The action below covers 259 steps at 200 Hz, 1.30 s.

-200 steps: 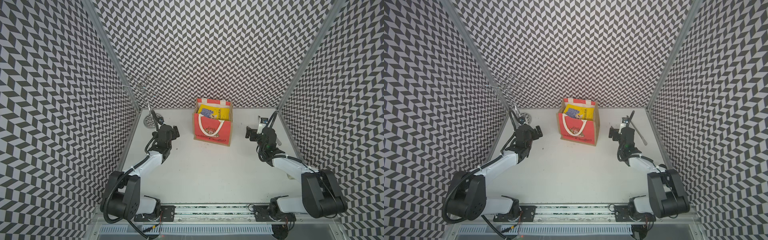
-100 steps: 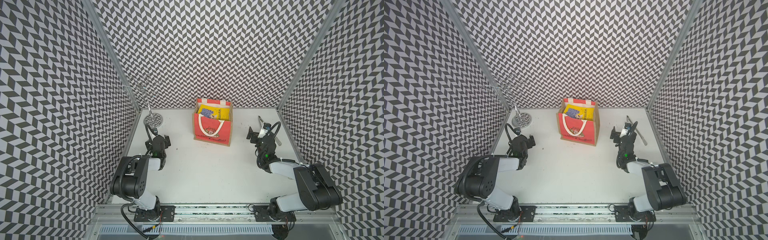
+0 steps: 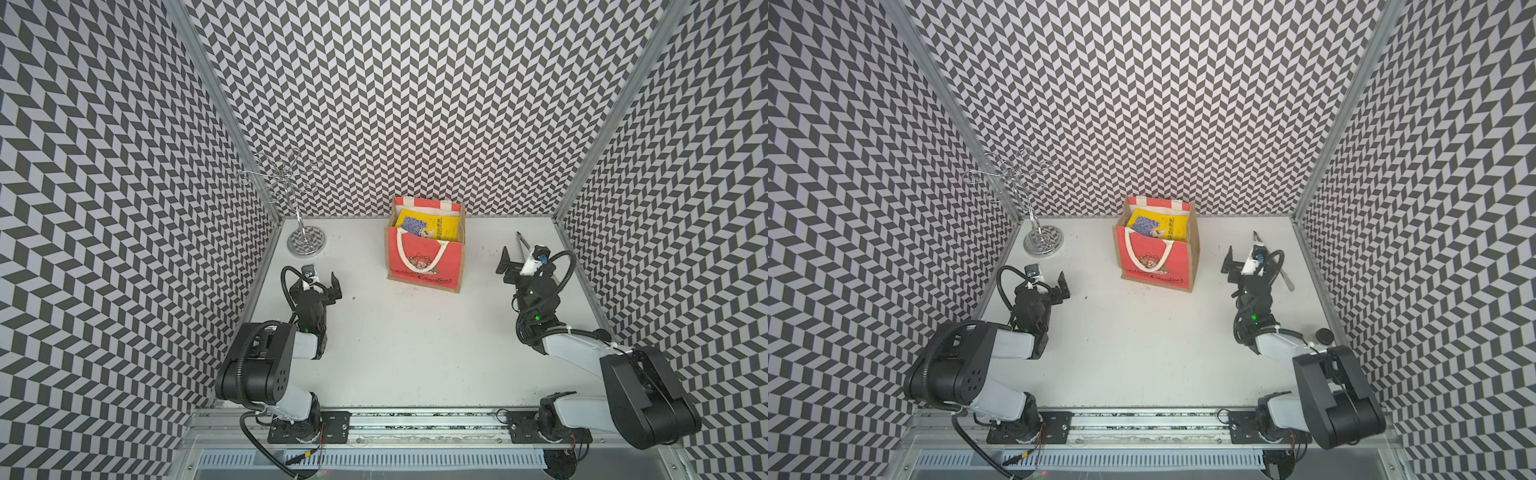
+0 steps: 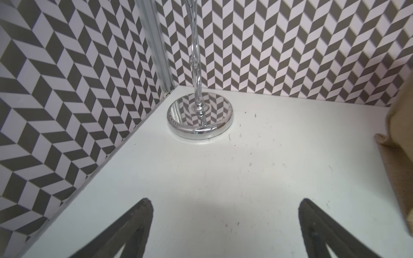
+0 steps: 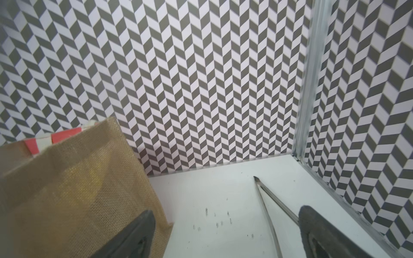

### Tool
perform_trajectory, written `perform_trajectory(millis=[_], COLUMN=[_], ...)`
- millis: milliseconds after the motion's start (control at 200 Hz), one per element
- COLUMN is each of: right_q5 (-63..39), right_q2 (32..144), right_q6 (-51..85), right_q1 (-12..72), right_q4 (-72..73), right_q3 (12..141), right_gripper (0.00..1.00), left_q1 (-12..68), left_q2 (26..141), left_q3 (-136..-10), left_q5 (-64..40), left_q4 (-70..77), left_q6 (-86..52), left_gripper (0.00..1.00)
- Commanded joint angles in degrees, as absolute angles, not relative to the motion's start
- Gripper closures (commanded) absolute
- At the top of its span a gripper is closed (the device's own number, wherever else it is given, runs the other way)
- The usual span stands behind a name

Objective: Put the books into the canvas bag
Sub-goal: Reset both arms

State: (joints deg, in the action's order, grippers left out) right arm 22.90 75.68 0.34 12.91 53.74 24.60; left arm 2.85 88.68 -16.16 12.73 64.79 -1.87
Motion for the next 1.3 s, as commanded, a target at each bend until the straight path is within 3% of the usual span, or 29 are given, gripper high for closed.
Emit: perform_trajectory(millis=[0,50,165,195,280,421,541,621,711,816,956,1292], right_q5=[27.3,28.4,27.5,26.6,26.4,23.9,18.9,14.5,11.2,17.5,19.9,20.0], right_q2=[77.1,78.0,82.5,84.2,88.7,85.6,85.8,92.5,86.7,91.3,89.0,90.5], right_q6=[-2.5,-4.1,-1.9,-2.2,-4.7,-1.4,-0.4,-2.1,-2.7,-0.8,0.8,0.5], right_q1=[13.1,13.1,11.2,11.1,11.2,9.6,7.5,6.3,6.3,6.3,6.4,6.4], right_q4=[57.4,60.8,65.0,68.1,83.8,69.4,72.8,92.6,71.6,85.2,76.0,81.0], right_q3=[19.4,18.2,16.7,15.6,10.5,15.6,13.3,7.0,12.2,9.8,12.2,11.3], right_gripper=[0.01,0.01,0.01,0.01,0.01,0.01,0.01,0.01,0.01,0.01,0.01,0.01], left_q1=[2.5,2.5,2.4,2.5,2.4,2.5,2.5,2.5,2.4,2.4,2.2,2.2], left_q2=[90.2,88.4,89.5,88.9,89.3,89.1,89.1,89.2,89.2,89.2,89.2,89.2], left_q3=[-13.6,-15.0,-14.0,-14.4,-13.9,-14.1,-14.1,-14.1,-14.1,-14.2,-14.3,-14.3], left_q5=[9.4,9.1,9.4,9.4,9.3,9.4,9.4,9.4,9.3,9.2,8.6,8.6], left_q4=[76.1,69.7,73.8,71.9,73.6,72.7,73.0,73.0,72.8,72.8,72.5,72.5], left_q6=[-0.2,-0.9,-0.4,-0.5,-0.4,-0.5,-0.5,-0.4,-0.5,-0.5,-0.5,-0.6], left_gripper=[0.02,0.03,0.08,0.01,0.01,0.00,0.00,0.00,0.00,0.00,0.00,0.00])
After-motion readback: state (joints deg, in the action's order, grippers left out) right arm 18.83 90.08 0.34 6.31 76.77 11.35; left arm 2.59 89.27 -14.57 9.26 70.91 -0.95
